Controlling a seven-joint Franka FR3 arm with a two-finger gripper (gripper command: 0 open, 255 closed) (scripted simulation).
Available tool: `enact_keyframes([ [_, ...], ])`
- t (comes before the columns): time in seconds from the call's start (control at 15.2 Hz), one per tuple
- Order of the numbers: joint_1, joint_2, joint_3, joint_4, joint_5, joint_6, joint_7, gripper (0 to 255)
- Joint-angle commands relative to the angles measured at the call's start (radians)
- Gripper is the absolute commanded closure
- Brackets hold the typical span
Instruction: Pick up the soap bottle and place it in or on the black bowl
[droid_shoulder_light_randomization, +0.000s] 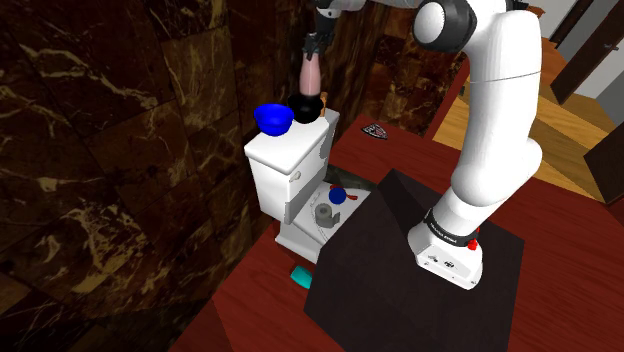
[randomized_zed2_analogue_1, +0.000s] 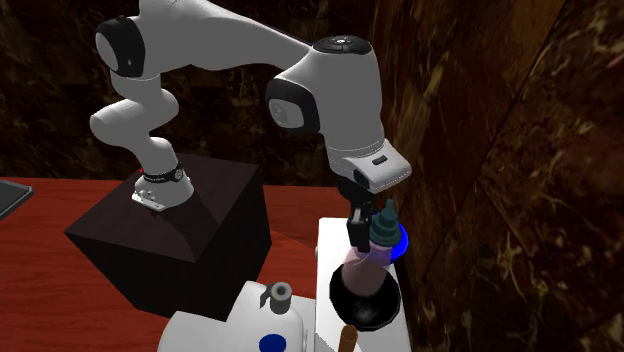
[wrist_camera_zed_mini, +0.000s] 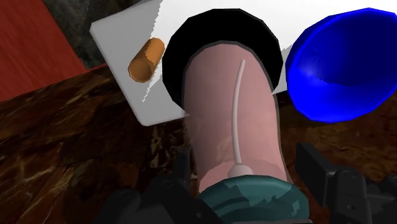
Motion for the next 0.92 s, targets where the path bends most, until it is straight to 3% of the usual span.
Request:
enact_keyframes([
  [0.0,0.002,0.002,0.001,-0.024,0.001,0.027,0.000,255],
  [0.53,0.003,0.025,0.005,-0.096,0.008,0.122,-0.009,255],
  [0.86,0.003,0.025,0.005,-0.096,0.008,0.122,-0.009,255],
])
